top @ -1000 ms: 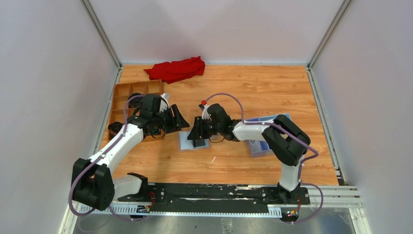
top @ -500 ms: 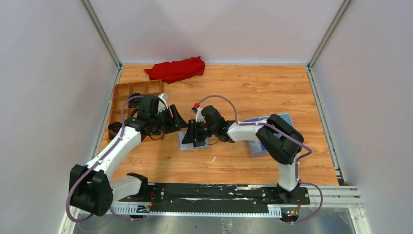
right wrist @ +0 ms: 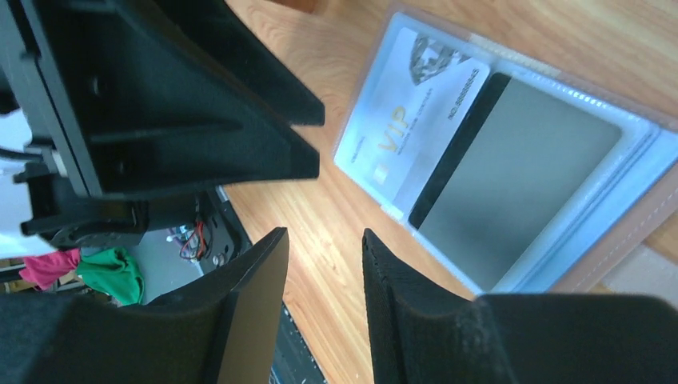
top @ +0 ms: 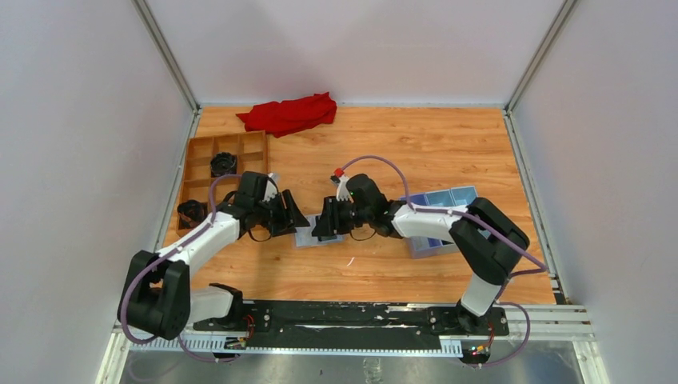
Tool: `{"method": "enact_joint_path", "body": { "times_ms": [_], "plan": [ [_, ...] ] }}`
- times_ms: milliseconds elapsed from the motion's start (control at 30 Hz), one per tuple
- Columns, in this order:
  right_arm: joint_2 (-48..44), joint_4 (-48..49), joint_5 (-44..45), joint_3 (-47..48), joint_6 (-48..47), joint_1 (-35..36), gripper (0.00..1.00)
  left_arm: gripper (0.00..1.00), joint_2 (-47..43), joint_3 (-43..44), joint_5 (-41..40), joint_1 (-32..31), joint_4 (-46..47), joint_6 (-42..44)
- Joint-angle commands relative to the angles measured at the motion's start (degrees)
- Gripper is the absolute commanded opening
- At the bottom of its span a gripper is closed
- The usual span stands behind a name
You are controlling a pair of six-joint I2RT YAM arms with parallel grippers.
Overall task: Take the credit cards out of the card holder
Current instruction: Remove the credit card from the card holder.
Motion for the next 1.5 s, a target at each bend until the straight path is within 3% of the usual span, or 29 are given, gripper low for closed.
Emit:
{"method": "enact_joint_path", "body": {
  "times_ms": [0,433,733,967,1467],
  "plan": [
    [5.83,-5.04,0.5,7.13,-1.15,-0.83,0.42,0.57,2.7,-1.03,-1.53,0.36,4.53,-0.66],
    [13.86,-10.33,5.42,13.64,-0.86,-1.04,0.36,0.56,12.82,-3.25,-0.09,1.98,13.15,-2.4],
    [13.33,-13.07,10.55,12.5,-1.87,-2.0,0.37,0.56,14.22,-3.94,0.16,2.43,13.41,-1.97],
    [9.8,-5.79,9.52,6.03,-0.09,-2.97,0.38,0.56,14.69,-3.3,1.95,2.47,12.28,0.0],
    [13.95,-11.03,11.51,8.75,2.89,-3.07,0.38,0.55,17.75,-1.95,6.07,2.43,10.86,3.27]
  ]
}}
